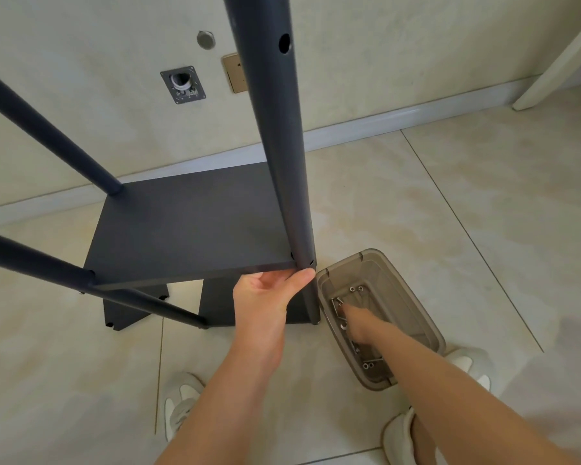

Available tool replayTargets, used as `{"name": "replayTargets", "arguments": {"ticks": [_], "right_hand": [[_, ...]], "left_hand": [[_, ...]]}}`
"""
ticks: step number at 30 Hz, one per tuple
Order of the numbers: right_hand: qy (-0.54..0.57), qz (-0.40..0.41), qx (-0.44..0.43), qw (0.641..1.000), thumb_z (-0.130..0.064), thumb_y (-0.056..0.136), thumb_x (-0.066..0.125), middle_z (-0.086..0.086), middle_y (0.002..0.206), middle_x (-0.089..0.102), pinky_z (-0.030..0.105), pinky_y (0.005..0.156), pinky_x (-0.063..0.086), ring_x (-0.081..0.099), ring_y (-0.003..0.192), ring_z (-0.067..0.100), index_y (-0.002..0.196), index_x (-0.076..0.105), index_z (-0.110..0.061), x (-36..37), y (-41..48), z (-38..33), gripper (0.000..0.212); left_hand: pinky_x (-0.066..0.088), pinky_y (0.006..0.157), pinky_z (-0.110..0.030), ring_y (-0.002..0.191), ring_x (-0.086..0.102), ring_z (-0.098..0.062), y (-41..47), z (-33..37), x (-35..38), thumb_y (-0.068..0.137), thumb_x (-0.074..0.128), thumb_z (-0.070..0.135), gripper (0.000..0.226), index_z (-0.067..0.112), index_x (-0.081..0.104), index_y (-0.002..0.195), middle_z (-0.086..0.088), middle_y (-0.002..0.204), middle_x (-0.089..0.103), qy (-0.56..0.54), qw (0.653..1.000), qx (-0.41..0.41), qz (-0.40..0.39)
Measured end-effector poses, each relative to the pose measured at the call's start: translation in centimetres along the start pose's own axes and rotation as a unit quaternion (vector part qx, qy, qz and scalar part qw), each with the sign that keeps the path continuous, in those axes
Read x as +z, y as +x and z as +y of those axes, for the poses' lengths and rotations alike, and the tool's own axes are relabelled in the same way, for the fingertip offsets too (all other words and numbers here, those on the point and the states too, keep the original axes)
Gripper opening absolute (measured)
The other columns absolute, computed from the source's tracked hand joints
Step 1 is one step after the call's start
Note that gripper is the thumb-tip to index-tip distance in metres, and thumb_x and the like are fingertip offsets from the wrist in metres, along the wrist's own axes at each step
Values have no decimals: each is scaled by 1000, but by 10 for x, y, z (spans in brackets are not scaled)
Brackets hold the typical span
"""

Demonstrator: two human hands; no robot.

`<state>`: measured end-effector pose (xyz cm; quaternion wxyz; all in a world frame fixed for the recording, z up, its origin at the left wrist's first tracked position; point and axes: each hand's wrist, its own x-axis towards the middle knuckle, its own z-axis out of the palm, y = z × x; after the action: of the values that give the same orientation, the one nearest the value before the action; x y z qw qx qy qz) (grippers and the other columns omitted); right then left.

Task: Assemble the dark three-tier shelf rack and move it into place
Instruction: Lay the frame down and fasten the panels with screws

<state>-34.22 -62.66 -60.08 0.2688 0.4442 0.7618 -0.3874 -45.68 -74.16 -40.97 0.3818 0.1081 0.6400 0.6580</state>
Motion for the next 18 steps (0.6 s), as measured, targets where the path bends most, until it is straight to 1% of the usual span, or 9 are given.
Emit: {"name": "replayTargets", "arguments": {"ticks": [2, 5, 8, 10, 14, 18], "right_hand": [[-19, -6, 7, 1000, -3, 96, 50, 16, 129, 57, 32, 86, 46, 58, 114, 30, 144, 37, -12, 3, -1, 1, 50], [-31, -6, 12, 999, -1, 96, 51, 14, 128, 58, 33, 89, 47, 59, 113, 29, 137, 46, -14, 6, -3, 4, 43], [-72, -16, 26, 997, -5, 98, 52, 16, 129, 60, 32, 90, 48, 60, 116, 30, 132, 52, -6, 7, -4, 5, 34], [-94, -15, 33, 995, -6, 99, 52, 17, 129, 60, 31, 90, 49, 60, 116, 31, 130, 55, -2, 8, -6, 5, 31], [-101, 26, 26, 994, -1, 98, 49, 19, 123, 63, 33, 87, 50, 62, 112, 32, 123, 60, 0, 11, -6, 6, 27], [-103, 76, 20, 992, -12, 96, 59, 16, 113, 66, 35, 83, 52, 65, 103, 31, 114, 63, -4, 10, -4, 11, 21]], "left_hand": [[54, 72, -12, 89, 75, -18, -1, 1, 0, 75, 83, 3, 14, 15, 81, 83, -8, 91, 78, -2, 1000, -3, -2], [54, 74, -14, 90, 75, -19, -2, 2, 0, 75, 82, 2, 15, 14, 81, 83, -9, 93, 78, -12, 1000, -9, -8], [55, 75, -15, 92, 75, -21, -1, 2, 1, 75, 82, 2, 16, 9, 80, 89, -11, 94, 78, -12, 1000, -11, -4], [55, 77, -17, 93, 75, -22, -1, 2, 1, 75, 82, 1, 18, 7, 79, 91, -12, 94, 78, -15, 1000, -12, -7], [55, 77, -18, 92, 75, -22, -2, 2, 1, 73, 82, 2, 20, 8, 78, 91, -12, 94, 78, -21, 1000, -11, -5], [55, 76, -16, 93, 75, -22, -2, 2, 1, 75, 82, 0, 19, 8, 78, 92, -11, 95, 78, -18, 1000, -11, -5]]}}
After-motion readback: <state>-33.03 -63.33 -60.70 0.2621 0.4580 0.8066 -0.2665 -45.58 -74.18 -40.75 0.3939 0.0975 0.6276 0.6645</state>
